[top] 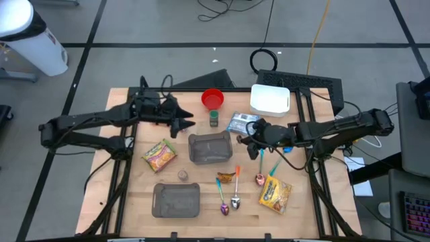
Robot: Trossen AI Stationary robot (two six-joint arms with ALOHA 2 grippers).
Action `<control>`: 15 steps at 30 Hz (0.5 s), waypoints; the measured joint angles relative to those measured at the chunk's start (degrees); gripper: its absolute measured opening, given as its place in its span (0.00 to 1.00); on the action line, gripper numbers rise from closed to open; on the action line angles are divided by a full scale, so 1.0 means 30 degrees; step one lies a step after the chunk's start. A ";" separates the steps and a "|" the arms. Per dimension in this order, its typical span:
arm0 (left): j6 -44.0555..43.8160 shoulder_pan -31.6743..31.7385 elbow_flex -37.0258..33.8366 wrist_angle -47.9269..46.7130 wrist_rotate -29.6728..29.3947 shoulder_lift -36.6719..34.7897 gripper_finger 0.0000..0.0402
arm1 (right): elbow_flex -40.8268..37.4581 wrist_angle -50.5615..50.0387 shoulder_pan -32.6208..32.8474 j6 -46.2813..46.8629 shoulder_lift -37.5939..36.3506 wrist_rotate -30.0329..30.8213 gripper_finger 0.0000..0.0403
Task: Pick & Place Food Item
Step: Put the white patterned spoon into the white bin
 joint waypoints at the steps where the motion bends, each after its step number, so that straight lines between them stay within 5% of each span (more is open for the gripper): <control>1: -0.0069 -0.0120 -0.0002 0.0509 0.0086 0.0319 0.59 | 0.0000 0.0380 -0.0078 -0.0227 -0.0007 -0.0044 0.00; 15: -0.1337 -0.0710 0.0006 0.6885 0.0131 0.3303 0.59 | 0.0003 0.2033 -0.2016 -0.3465 -0.3845 -0.2775 0.00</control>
